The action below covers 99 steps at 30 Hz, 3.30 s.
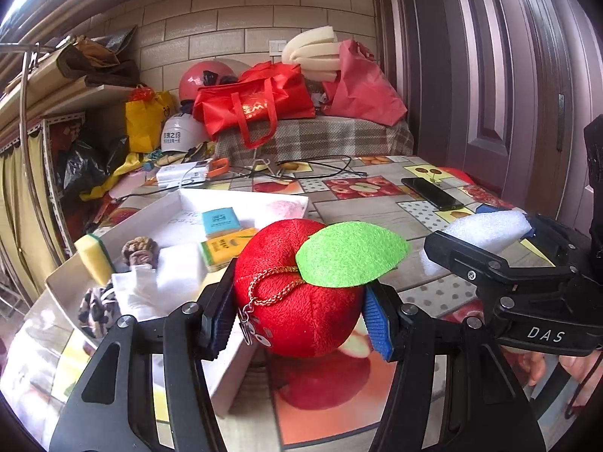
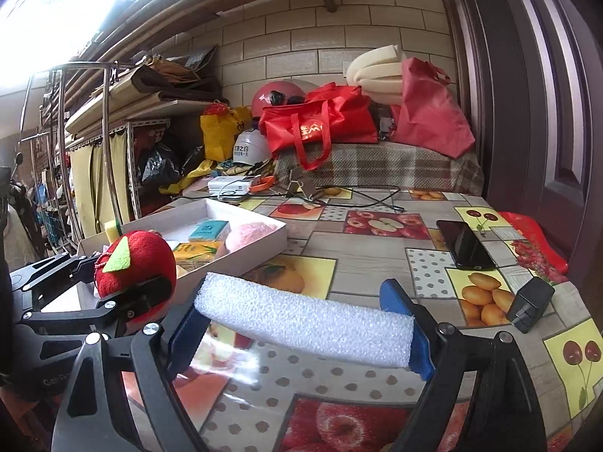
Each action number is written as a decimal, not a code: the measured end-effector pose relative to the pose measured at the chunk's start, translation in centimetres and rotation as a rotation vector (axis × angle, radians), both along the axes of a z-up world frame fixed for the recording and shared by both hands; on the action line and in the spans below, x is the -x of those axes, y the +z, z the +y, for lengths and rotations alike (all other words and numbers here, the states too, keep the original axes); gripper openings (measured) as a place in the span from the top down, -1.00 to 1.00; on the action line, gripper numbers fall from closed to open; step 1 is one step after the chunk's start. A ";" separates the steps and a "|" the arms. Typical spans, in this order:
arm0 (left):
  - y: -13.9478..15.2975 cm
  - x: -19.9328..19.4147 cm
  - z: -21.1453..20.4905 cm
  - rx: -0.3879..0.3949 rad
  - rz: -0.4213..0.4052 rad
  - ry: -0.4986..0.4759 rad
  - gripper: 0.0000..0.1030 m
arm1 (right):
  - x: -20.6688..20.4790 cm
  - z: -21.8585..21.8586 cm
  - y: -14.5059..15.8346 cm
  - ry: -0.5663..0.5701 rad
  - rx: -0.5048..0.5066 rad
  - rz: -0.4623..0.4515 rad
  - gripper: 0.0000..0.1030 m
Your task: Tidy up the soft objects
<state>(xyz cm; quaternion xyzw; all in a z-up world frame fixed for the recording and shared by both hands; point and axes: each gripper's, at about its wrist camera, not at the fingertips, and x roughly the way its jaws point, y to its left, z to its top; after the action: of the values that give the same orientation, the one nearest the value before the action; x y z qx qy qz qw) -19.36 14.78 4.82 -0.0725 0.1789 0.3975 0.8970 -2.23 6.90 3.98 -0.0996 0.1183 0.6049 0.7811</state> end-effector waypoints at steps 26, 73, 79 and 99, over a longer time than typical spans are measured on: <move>-1.1 8.8 15.7 0.100 -0.028 0.306 -0.15 | 7.3 14.6 0.0 0.092 0.058 -0.037 -0.70; -0.8 3.2 4.9 0.041 0.013 0.289 -1.00 | 3.4 4.5 0.5 -0.030 -0.010 -0.079 -1.00; -0.5 0.3 0.8 0.027 0.009 0.220 -1.00 | -0.5 -1.1 0.6 -0.131 -0.038 -0.039 -1.00; -1.0 -4.9 -4.1 0.096 0.115 0.194 -1.00 | -11.1 -15.4 0.8 -0.485 -0.118 0.181 -1.00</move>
<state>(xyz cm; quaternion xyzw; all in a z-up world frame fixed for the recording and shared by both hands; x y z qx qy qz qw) -14.50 10.67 3.79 -0.1096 0.2411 0.4769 0.8381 8.89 -8.55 4.77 0.0320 0.1728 0.4122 0.8940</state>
